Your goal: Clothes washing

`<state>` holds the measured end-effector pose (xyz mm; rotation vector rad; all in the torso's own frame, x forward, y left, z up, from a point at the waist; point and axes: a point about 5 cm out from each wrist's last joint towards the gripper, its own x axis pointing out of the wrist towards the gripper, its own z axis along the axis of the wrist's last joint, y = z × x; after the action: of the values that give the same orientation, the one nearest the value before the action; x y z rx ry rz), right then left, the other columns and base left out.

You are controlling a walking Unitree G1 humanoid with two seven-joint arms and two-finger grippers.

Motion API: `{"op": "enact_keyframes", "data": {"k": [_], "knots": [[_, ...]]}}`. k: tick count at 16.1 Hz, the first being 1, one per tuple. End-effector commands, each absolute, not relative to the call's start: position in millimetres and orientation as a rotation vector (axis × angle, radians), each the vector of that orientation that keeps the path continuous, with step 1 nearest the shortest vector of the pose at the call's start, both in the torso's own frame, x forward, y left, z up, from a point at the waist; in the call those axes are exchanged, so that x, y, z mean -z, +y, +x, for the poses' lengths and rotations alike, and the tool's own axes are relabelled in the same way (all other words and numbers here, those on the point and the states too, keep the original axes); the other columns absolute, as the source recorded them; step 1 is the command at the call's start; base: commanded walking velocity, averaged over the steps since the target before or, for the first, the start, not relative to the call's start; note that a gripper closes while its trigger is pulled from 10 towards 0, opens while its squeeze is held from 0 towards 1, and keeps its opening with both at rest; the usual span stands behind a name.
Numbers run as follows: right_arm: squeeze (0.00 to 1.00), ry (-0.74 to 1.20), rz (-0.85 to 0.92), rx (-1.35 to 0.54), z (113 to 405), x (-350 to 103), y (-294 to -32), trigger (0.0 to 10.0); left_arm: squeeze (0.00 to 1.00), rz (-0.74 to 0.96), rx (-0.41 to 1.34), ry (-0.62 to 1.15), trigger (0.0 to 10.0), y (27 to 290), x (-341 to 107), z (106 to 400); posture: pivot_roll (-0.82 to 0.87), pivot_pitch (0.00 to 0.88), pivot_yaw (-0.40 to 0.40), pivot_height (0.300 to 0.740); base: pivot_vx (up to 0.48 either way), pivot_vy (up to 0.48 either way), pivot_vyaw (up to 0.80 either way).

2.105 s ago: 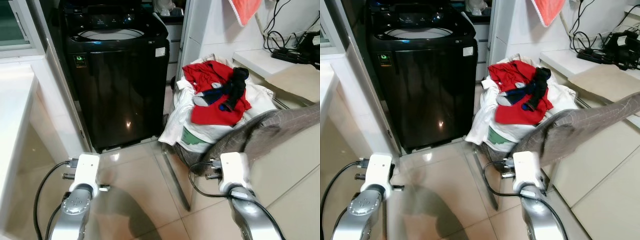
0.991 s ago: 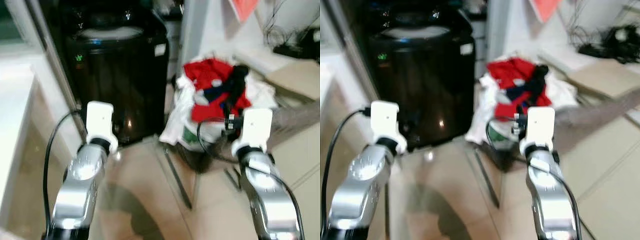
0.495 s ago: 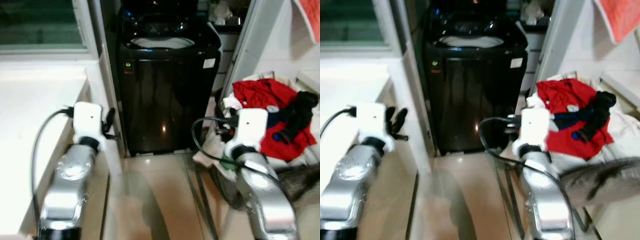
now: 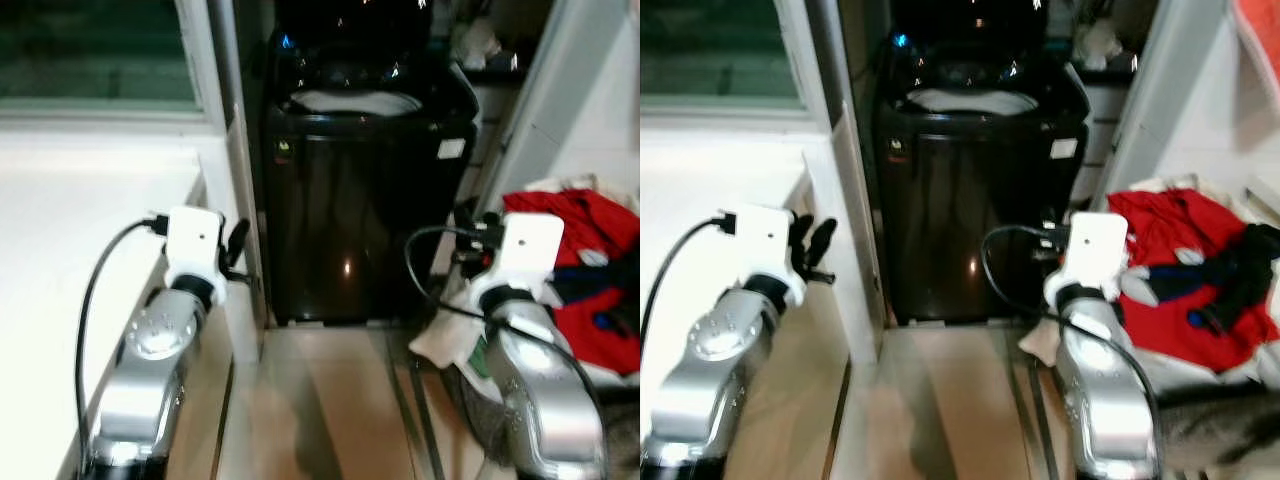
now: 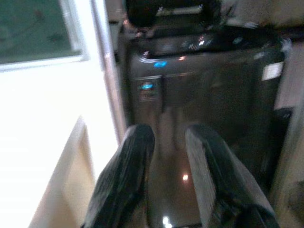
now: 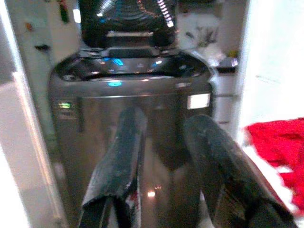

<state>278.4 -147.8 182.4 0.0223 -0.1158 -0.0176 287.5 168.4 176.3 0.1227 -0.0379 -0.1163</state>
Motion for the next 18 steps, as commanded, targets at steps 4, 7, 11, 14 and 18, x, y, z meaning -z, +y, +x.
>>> {"op": "enact_keyframes", "data": {"k": [4,7,11,14,18], "knots": [[0.0,-0.111,0.014,0.053,278.9,-183.3,-157.9,10.0,0.38,0.117,0.126,-0.049,10.0,162.9,-181.2,291.5,-0.03,0.0,-0.017,0.74,0.46,0.0,-0.8],[0.0,-0.113,0.012,0.055,279.0,-183.7,-158.3,10.0,0.38,0.117,0.125,-0.05,10.0,163.5,-181.7,292.0,-0.03,0.0,-0.017,0.74,0.461,0.0,-0.8],[0.0,-0.096,-0.002,0.069,279.9,-183.3,-159.2,10.0,0.38,0.11,0.109,-0.058,10.0,169.0,-185.1,294.7,-0.03,0.0,-0.011,0.74,0.461,0.0,-0.17],[0.0,-0.11,-0.031,0.114,280.5,-184.9,-162.6,10.0,0.37,0.112,0.108,-0.061,10.0,169.2,-186.2,295.5,-0.03,0.0,-0.01,0.74,0.461,0.0,0.0],[0.0,-0.106,-0.06,0.153,279.0,-184.0,-167.5,10.0,0.34,0.092,0.129,-0.074,10.0,166.4,-187.6,296.8,-0.04,0.0,-0.005,0.74,0.411,0.0,0.0]]}}
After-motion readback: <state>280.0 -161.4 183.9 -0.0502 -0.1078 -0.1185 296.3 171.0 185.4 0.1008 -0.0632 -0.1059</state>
